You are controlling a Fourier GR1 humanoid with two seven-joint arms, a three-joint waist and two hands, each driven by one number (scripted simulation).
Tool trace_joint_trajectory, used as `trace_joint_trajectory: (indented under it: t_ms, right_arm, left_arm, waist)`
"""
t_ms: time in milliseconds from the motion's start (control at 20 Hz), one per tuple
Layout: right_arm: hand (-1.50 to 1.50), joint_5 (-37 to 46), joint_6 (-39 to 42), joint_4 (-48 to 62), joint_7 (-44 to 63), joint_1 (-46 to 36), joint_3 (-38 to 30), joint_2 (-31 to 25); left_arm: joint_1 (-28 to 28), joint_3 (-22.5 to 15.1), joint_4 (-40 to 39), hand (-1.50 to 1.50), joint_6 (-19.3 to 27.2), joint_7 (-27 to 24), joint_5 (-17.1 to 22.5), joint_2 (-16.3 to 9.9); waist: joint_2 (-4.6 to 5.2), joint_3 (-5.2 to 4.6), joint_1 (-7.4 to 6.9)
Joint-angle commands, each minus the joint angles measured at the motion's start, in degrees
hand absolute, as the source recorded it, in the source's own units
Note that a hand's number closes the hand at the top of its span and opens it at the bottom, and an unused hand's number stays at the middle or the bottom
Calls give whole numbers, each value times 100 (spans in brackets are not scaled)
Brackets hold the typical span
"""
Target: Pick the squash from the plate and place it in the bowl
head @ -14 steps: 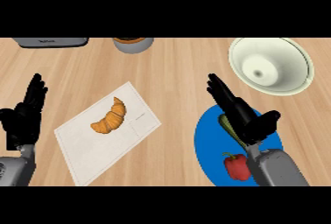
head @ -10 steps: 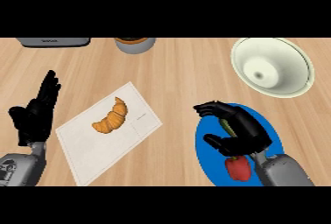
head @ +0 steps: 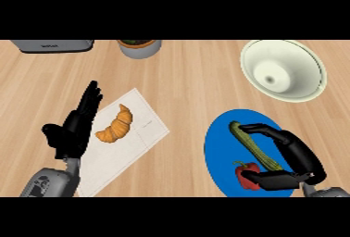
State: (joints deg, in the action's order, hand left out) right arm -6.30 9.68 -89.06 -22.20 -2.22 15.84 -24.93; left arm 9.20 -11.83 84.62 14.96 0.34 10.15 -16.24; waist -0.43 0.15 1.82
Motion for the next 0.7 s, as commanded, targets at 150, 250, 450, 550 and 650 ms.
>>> trace_joint_trajectory:
  t_ms: [150,250,450,550,650]
  right_arm:
    - [-150,-235,207,-614,-1460,794,-840,-334]
    - [-150,-217,165,-1545,-868,1227,-1028,-727]
    - [-150,-109,-26,-1863,170,1123,-1525,-1133]
    - [-150,-87,10,-1778,888,608,-1511,-1101]
    - [-150,131,-151,-2504,1889,514,-984,-980]
  left_arm:
    - [4,-26,232,0,-26,200,-69,164]
    - [-52,-4,316,0,-185,248,-18,101]
    - [-129,31,594,0,-179,381,-88,4]
    - [-127,-98,490,0,-46,372,-280,210]
    - [162,101,-40,0,-271,174,-159,196]
  waist:
    - [28,-14,-121]
    - [19,-18,-97]
    - [19,-19,-130]
    - [34,-18,-180]
    - [40,-25,-151]
